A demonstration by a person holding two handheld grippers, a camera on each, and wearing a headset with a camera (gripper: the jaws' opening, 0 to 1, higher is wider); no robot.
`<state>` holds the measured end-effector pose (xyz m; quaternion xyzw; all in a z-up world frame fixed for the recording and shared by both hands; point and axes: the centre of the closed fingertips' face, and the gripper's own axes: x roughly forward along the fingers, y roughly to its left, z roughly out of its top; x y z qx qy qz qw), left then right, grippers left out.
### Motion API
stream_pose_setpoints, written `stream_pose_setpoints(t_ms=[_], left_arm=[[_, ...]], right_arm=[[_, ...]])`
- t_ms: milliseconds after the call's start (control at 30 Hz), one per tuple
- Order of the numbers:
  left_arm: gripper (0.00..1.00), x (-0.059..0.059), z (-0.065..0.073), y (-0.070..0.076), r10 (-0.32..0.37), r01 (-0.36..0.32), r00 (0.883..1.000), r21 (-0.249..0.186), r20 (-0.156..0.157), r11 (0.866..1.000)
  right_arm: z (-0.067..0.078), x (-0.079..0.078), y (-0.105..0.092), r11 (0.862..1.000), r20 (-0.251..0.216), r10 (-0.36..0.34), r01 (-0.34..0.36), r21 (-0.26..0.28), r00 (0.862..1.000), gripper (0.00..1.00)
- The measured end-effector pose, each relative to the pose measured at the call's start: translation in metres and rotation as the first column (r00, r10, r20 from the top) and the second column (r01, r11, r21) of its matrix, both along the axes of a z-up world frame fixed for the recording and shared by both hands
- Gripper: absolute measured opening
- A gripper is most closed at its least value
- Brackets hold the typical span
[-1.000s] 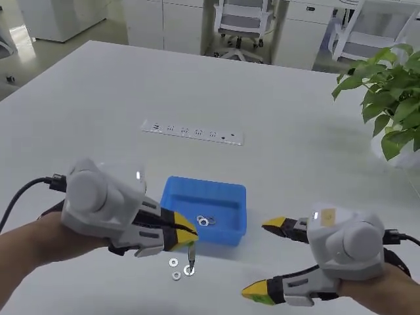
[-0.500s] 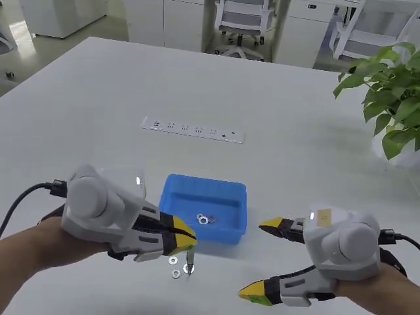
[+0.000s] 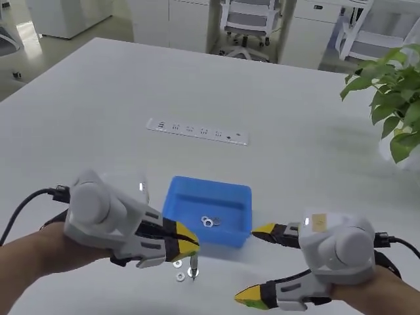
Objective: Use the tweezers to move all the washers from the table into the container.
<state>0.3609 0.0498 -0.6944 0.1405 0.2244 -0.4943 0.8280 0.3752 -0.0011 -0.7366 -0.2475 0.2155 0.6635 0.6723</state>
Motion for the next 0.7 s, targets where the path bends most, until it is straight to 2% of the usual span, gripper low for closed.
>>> stream_pose_setpoints(t_ms=[333,700], left_arm=[[0.05,-0.001,0.001,-0.003,-0.003,0.003,1.000,-0.008,-0.001,1.000],[0.05,-0.002,0.001,-0.005,-0.017,0.017,1.000,-0.008,-0.002,1.000]], right_arm=[[-0.002,-0.005,0.018,0.996,0.015,0.088,-0.088,0.003,0.996,0.55],[-0.012,-0.013,0.039,0.980,0.031,0.196,-0.196,-0.014,0.980,0.36]])
